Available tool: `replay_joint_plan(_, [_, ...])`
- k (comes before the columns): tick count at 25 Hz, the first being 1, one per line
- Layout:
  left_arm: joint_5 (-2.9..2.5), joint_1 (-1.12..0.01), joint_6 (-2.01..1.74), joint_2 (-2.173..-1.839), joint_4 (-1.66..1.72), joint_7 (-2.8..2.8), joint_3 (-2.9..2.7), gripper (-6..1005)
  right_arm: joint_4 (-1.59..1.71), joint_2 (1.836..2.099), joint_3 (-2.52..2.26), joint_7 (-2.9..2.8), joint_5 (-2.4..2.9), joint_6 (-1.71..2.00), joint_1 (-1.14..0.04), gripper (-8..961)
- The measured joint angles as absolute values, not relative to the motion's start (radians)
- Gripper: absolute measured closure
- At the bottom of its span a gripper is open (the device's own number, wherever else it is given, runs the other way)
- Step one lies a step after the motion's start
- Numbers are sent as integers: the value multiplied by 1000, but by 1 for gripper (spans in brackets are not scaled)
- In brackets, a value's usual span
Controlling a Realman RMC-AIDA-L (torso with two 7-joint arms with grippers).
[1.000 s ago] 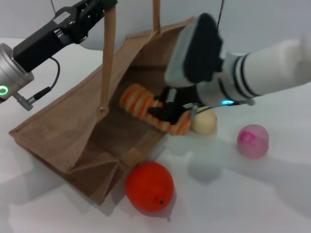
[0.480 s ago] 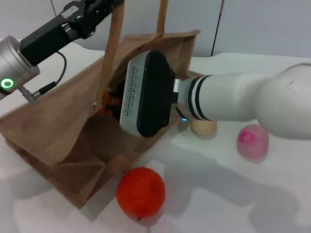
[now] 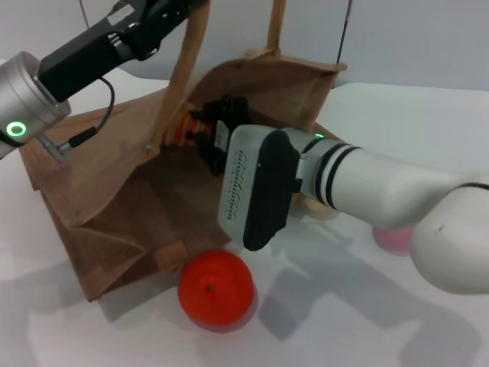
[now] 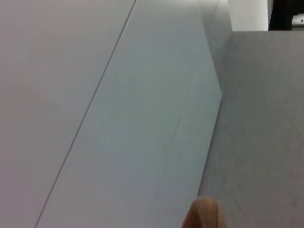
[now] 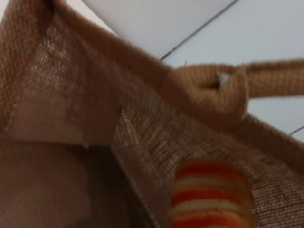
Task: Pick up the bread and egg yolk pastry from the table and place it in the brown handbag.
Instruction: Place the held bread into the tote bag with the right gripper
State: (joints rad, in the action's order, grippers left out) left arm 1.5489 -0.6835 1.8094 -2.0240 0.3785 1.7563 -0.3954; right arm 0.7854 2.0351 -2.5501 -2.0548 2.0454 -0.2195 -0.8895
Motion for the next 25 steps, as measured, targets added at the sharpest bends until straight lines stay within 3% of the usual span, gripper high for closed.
replay_joint_plan(7, [1594,-658,1815,-2023,380,1763,-390,882,772,2036,-2564,-2069,2043,-288,-873,724])
replay_joint_plan(12, [1649,-631,1804,-2024,377,1774,-385,884,776,2036,-2567,-2083,2044,-298,-864,672])
replay_joint_plan(15, [1671,-612,1796,-2026,375,1784,-362,884,779,2035,-2571,-2085,2046,-299,-862,414])
replay_joint_plan(25, [1679,-566,1785,-2029,329,1851,-217,885,835,2028,-2575,-2102,2045,-289,-822,198])
